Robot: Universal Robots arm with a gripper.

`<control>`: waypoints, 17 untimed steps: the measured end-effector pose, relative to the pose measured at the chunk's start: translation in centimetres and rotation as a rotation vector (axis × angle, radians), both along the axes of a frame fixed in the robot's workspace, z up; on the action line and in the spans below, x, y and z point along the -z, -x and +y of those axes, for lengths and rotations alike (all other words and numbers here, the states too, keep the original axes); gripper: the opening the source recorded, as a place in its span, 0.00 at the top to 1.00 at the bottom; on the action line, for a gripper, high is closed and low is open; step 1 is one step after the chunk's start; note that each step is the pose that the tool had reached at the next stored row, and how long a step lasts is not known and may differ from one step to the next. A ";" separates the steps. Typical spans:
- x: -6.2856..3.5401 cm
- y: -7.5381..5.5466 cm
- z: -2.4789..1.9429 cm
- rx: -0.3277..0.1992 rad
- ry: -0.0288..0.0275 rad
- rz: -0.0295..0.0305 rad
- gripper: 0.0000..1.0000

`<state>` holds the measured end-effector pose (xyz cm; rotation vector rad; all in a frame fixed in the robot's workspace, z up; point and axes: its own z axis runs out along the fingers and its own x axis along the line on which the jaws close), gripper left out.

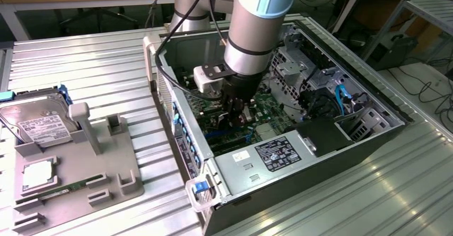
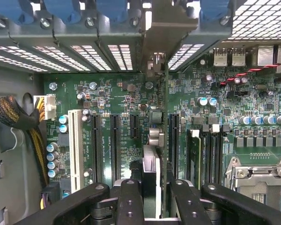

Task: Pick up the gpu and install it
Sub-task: 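Insert the gpu into the slot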

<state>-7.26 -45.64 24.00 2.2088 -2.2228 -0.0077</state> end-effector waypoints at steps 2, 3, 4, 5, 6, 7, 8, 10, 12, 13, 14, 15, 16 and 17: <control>0.01 0.0 0.02 0.000 -0.0001 0.0000 0.73; 0.01 0.0 0.02 0.000 -0.0001 0.0000 0.73; 0.01 0.0 0.03 0.000 0.0000 0.0000 0.73; 0.01 0.0 0.05 0.000 0.0003 0.0000 0.73; 0.01 0.0 0.15 0.000 0.0028 0.0001 0.73; 0.02 0.0 0.19 0.000 0.0034 0.0001 0.73; 0.01 0.0 0.18 0.000 0.0035 0.0000 0.73; 0.02 0.0 0.19 0.000 0.0036 0.0000 0.73; 0.06 0.0 0.19 0.000 0.0036 0.0000 0.73; 0.11 0.0 0.19 0.000 0.0033 -0.0001 0.73; 0.17 0.0 0.20 0.000 0.0032 -0.0001 0.73; 0.23 0.0 0.20 0.000 0.0034 0.0000 0.73; 0.30 0.0 0.21 0.000 0.0034 0.0000 0.73; 0.37 0.0 0.21 0.000 0.0034 0.0000 0.73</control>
